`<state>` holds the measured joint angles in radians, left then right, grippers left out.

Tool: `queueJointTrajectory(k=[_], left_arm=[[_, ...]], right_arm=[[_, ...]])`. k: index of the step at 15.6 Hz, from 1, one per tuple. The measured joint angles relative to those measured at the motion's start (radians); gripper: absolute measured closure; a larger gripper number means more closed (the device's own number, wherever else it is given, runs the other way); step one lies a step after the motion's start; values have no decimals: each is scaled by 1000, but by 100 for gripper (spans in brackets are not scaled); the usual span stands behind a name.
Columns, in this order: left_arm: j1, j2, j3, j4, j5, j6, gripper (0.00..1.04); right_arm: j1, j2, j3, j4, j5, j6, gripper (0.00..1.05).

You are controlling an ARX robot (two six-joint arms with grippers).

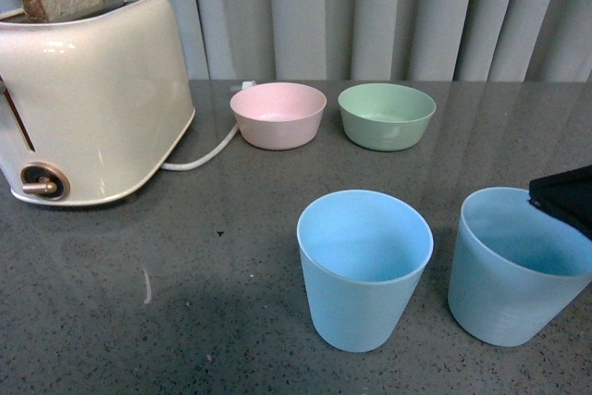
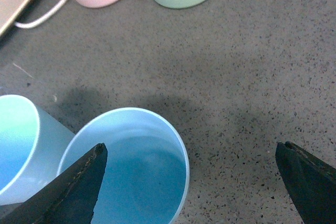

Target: Stack blue cups with both arms

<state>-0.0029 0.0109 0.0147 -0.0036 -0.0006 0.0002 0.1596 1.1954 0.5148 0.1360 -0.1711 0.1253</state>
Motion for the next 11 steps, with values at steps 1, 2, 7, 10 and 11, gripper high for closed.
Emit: queueJointTrajectory(k=[1,2,7,10,11], left_arm=[[0,0,0,0,0,0,7],[0,0,0,0,0,0,7],[0,0,0,0,0,0,7],[0,0,0,0,0,0,7],[0,0,0,0,0,0,7]], right_arm=[[7,26,2,-4,13,-6,7],[11,45,4,-11,13,-8,7],[25,95,21,-11,32,-10,42],[23,99,36,-18,51,-10,75],[21,100,41,-24,57,-10,86]])
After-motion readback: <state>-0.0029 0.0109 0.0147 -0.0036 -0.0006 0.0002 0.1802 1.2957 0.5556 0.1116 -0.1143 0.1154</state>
